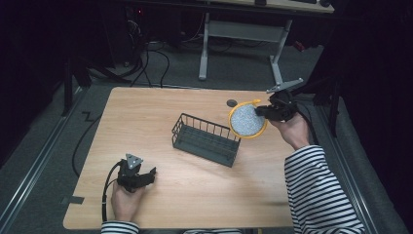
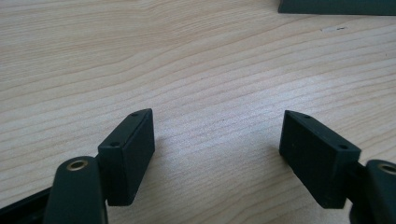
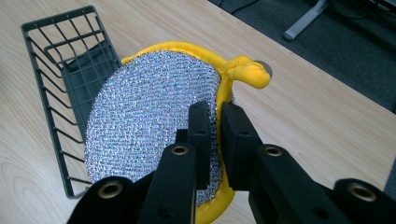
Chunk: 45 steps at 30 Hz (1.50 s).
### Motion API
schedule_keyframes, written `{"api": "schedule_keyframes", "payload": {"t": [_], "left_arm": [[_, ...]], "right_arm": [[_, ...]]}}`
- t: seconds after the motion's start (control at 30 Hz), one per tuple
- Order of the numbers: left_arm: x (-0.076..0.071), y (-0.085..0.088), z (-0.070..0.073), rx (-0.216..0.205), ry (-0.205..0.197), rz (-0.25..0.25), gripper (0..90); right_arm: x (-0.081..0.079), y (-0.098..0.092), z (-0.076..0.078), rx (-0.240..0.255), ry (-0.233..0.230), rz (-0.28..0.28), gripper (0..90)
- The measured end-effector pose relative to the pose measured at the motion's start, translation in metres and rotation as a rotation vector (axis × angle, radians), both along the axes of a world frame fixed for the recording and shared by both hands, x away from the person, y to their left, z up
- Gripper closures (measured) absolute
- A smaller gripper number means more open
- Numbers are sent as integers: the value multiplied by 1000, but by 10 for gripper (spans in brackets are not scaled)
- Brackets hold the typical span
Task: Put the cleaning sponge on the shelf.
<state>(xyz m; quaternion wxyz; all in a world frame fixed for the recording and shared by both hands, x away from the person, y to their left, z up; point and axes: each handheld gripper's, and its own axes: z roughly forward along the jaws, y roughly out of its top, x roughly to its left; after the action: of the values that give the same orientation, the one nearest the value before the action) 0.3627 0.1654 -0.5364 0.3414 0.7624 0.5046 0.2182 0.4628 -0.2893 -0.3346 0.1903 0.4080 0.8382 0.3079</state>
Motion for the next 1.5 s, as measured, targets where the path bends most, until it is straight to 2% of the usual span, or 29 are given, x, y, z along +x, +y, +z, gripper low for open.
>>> {"api": "schedule_keyframes", "payload": {"t": [0.53,1.17,1.5], "left_arm": [[0,0,0,-1,0,-1,270],[0,0,0,-3,0,-2,273],[0,0,0,-4,1,-2,273]], "right_arm": [[17,40,-25,-43,24,79,827],[18,60,-44,-94,38,145,825],[18,69,-50,-97,38,171,822]]}}
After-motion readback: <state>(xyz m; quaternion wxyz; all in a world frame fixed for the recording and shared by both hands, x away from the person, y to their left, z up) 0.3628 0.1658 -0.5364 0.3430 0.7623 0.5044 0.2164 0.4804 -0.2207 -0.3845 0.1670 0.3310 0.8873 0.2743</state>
